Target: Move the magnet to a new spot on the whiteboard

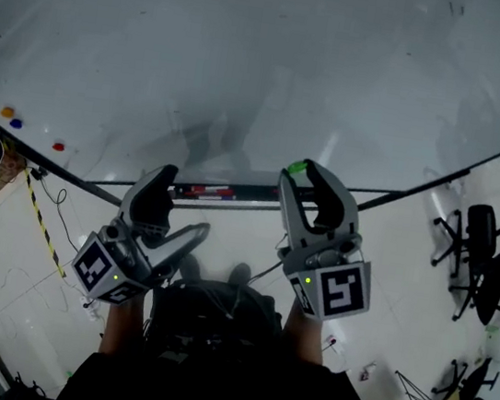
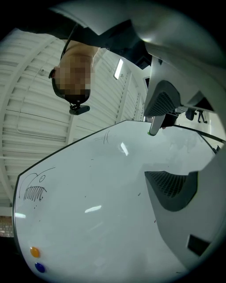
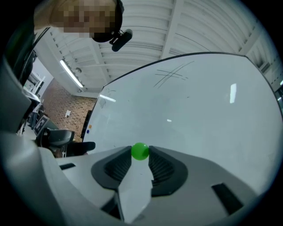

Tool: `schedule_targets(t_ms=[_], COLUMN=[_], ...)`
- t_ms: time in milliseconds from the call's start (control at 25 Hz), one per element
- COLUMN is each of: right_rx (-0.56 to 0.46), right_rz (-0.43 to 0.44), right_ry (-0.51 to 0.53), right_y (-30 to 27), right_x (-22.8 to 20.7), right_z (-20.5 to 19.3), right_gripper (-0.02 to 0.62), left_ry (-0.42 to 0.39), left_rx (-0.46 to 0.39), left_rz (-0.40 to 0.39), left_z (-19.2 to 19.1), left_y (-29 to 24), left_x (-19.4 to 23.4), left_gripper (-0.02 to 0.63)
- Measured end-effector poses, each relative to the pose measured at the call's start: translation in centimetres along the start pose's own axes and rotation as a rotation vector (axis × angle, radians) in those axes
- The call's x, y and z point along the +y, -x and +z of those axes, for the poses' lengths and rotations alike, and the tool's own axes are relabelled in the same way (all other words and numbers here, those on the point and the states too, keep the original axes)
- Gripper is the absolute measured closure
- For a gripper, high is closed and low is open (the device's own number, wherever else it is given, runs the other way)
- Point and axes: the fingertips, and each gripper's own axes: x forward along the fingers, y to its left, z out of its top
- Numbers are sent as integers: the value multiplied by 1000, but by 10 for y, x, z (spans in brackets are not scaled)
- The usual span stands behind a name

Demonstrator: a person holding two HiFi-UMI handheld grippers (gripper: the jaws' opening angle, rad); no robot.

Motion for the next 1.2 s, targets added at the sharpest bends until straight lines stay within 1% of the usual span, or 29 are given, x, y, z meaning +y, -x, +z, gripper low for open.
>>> schedule_targets(t_ms=[360, 480, 600, 800, 960, 1080, 1200], right_rx=[29, 59, 93, 159, 227, 238, 234], right_rz=[-61, -86, -127, -208, -277, -320, -333], right_ry=[41, 65, 98, 234, 411, 523, 598], right_y=[-18, -24, -29, -41, -53, -63, -70], right_x=[-1, -7, -16, -28, -25, -21, -19], right_z=[-4, -8, -11, -16, -18, -18, -17], right_gripper=[443, 443, 443, 443, 443, 443, 443], left_ry=[25, 32, 24, 13, 4, 0, -2], left_rx=[-15, -16, -12, -15, -16, -11, -10], left_rz=[-14, -4, 4, 16, 19, 22, 24], left_z=[4, 4, 3, 3, 4, 3, 3], left_y=[9, 11, 13, 14, 14, 13, 13], left_x=[17, 20, 23, 27, 28, 28, 28], left_gripper=[222, 223, 222, 224, 224, 222, 223])
